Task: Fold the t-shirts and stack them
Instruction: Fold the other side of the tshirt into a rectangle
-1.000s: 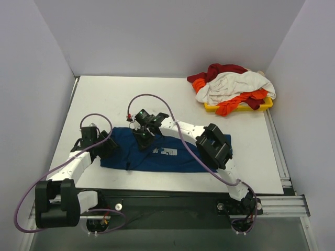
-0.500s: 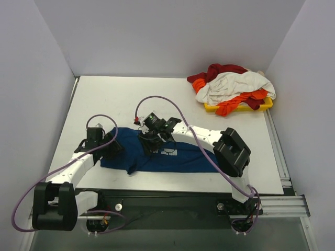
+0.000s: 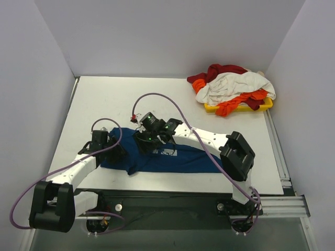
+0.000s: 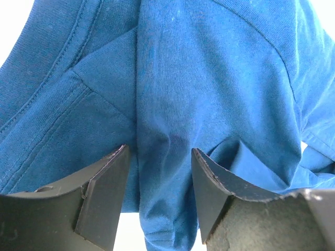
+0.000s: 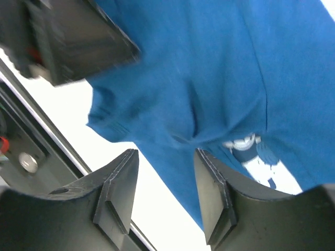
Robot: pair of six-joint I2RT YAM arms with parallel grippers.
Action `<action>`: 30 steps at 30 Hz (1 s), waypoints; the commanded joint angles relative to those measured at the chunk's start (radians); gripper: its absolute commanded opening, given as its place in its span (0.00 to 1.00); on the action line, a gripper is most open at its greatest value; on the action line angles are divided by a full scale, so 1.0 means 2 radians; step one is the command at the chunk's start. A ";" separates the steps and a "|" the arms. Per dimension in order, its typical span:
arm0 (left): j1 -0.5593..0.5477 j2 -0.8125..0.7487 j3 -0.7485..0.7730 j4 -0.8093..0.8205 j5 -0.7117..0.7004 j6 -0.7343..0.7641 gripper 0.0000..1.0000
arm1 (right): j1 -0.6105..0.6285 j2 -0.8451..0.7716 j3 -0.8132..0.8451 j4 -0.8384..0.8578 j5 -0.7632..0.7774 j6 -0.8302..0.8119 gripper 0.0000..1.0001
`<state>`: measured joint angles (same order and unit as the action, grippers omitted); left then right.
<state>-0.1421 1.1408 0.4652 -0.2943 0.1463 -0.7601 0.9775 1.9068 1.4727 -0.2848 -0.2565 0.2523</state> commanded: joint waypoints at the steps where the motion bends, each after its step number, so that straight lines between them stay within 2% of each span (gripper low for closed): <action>1: -0.002 -0.003 -0.002 0.008 -0.006 -0.007 0.61 | 0.007 -0.014 0.033 0.008 0.029 0.015 0.47; 9: -0.002 -0.014 -0.008 0.001 -0.008 -0.008 0.61 | 0.028 0.034 0.078 -0.006 0.039 0.014 0.50; 20: 0.000 -0.024 -0.016 -0.012 -0.016 -0.010 0.61 | 0.034 0.096 0.109 -0.013 0.009 0.024 0.48; 30: 0.000 -0.024 -0.018 -0.010 -0.017 -0.010 0.61 | 0.027 0.112 0.103 -0.029 0.061 0.026 0.48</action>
<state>-0.1425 1.1019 0.4377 -0.2966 0.1333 -0.7780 1.0393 2.1265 1.6535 -0.3042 -0.1905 0.2958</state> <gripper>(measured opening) 0.606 0.482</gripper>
